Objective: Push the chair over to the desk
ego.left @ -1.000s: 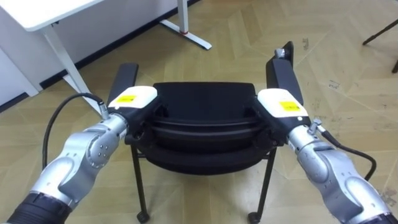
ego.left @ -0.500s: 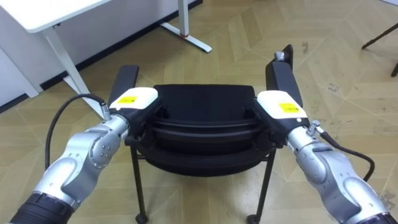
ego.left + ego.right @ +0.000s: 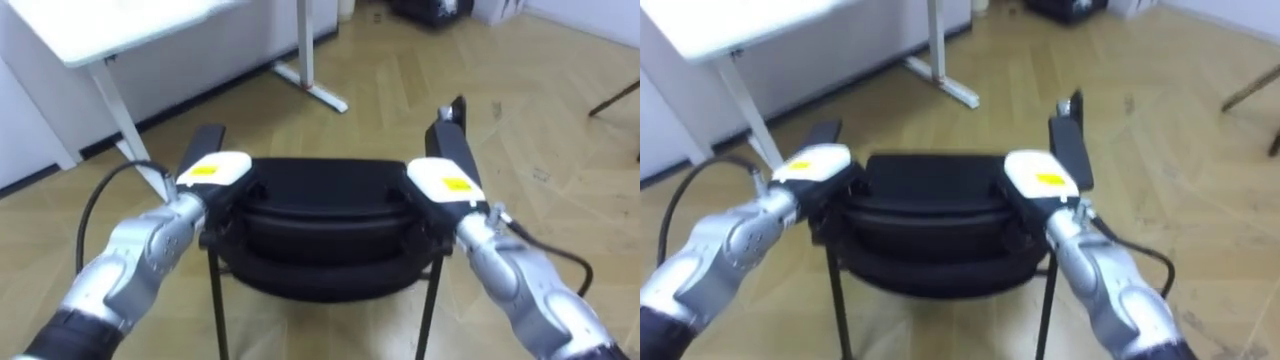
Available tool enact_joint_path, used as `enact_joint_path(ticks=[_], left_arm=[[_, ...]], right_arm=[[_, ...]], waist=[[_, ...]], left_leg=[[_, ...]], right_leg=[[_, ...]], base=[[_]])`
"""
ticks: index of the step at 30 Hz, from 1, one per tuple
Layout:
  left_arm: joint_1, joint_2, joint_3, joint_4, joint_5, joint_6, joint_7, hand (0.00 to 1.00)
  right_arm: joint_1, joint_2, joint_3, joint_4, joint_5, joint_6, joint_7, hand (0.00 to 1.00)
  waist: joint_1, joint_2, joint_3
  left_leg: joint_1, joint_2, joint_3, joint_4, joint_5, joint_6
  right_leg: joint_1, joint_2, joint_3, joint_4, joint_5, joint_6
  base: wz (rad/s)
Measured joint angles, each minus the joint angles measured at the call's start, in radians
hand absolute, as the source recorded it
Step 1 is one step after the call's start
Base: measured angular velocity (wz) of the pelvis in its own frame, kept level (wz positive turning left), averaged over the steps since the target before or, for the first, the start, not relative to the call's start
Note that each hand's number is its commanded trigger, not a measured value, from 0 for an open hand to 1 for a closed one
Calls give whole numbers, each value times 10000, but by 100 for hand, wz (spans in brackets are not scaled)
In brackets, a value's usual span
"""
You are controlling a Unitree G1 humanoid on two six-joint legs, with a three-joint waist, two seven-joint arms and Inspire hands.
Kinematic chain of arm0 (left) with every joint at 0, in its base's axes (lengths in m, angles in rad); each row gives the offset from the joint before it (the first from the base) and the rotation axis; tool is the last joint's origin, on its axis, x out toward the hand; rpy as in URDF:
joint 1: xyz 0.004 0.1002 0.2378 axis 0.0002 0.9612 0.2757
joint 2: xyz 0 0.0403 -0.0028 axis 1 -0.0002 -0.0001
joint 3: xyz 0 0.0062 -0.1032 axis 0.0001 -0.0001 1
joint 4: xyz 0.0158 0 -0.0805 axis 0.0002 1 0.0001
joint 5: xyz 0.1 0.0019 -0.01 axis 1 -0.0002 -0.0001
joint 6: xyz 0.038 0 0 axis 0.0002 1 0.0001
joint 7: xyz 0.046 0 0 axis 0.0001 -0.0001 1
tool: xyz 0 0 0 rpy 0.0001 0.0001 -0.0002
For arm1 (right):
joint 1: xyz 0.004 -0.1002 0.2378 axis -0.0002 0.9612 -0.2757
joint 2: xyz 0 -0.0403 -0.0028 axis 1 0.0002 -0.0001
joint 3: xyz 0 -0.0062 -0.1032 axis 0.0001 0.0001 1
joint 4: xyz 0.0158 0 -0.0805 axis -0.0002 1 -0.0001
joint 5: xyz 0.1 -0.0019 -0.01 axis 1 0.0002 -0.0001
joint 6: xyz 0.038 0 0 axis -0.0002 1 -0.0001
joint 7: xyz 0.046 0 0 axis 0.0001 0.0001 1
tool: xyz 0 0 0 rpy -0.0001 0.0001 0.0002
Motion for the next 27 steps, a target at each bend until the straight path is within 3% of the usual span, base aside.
enact_joint_path(ticks=[2, 3, 4, 5, 6, 7, 10, 15, 17, 18, 20, 21, 24, 26, 27], left_arm=[[7, -139, -68, 21, -41, -24, 3, 100], [56, -139, -102, 19, -98, -95, -38, 100], [90, -140, -106, 17, -105, -143, -60, 100], [202, -134, -109, 11, -127, -233, -82, 100], [278, -118, -110, -15, -171, -271, -66, 100], [318, -83, -112, -26, -292, -351, -40, 100], [310, -19, -109, -106, -418, -402, 102, 100], [144, 103, -111, -185, -490, -497, 255, 100], [-13, 108, -110, -123, -481, -604, 293, 100], [-41, 108, -111, -83, -484, -649, 337, 100], [-49, 99, -113, -72, -487, -722, 450, 100], [-49, 92, -117, -74, -489, -735, 450, 100], [-33, 88, -161, -66, -478, -756, 380, 100], [-33, 145, -160, -62, -482, -762, 373, 100], [-30, 172, -161, -63, -479, -796, 365, 100]], right_arm=[[66, -225, -1, -72, -112, -16, -144, 100], [174, -337, -6, -122, -150, -121, -257, 100], [234, -392, -6, -167, -163, -170, -285, 100], [399, -420, -9, -231, -184, -219, -349, 100], [473, -427, -8, -280, -194, -220, -370, 100], [619, -489, -18, -426, -197, -220, -438, 100], [669, -505, -23, -498, -197, -221, -676, 100], [559, -521, -124, -585, -197, -221, -765, 100], [405, -586, -157, -599, -197, -218, -766, 100], [359, -594, -158, -573, -196, -215, -765, 100], [326, -601, -205, -525, -175, -213, -765, 100], [341, -601, -221, -522, -152, -213, -766, 100], [460, -578, -200, -423, -107, -224, -892, 100], [460, -567, -86, -402, -106, -224, -1066, 100], [490, -570, -82, -393, -105, -229, -1072, 100]], waist=[[52, 77, 47], [157, 178, 29], [203, 248, -14], [353, 299, -77], [374, 295, -134], [315, 272, -177], [263, 174, -190], [24, 21, -176], [37, 12, -114], [39, 24, -100], [-3, 37, -63], [-4, 41, -59], [19, 180, 51], [83, 337, 129], [60, 335, 128]], left_leg=[[-553, -276, 73, -1067, 22, -25], [-673, -421, 174, -2408, 313, -84], [-662, -472, 159, -3096, 557, -56], [-599, -587, 119, -3717, 1385, 127], [-498, -646, 118, -3861, 1638, 191], [-290, -864, 83, -4074, 1840, 341], [-92, -1204, 161, -4194, 2062, 582], [-105, -1588, 239, -4020, 1608, 912], [-107, -1719, 334, -3727, 1225, 1119], [-100, -1757, 331, -3678, 1155, 1157], [-69, -1776, 410, -3404, 848, 1296], [-39, -1771, 416, -3355, 781, 1318], [270, -1755, 255, -3367, 557, 1418], [448, -1768, -219, -3537, 545, 1436], [492, -1774, -270, -3602, 545, 1436]], right_leg=[[-23, -44, 130, 22, -86, -53], [-44, -48, 226, 17, -119, -20], [-33, -48, 227, 26, -165, 9], [77, -70, 413, 24, -262, 116], [120, -88, 470, 5, -306, 196], [203, -191, 510, 3, -339, 396], [303, -350, 792, -73, -414, 581], [361, -734, 816, -58, -533, 914], [66, -1025, 912, 807, -684, 1123], [-89, -1093, 920, 1154, -677, 1129], [-660, -1331, 951, 2491, -428, 1404], [-801, -1377, 958, 2780, -302, 1442], [-1242, -1328, 1088, 3612, 234, 1420], [-1930, -882, 1190, 3240, 174, 1334], [-2131, -799, 1221, 3039, 184, 1324]], base=[[-18], [-46], [-57], [-44], [-28], [0], [-8], [-9], [-31], [-28], [-16], [-9], [-27], [-25], [17]])
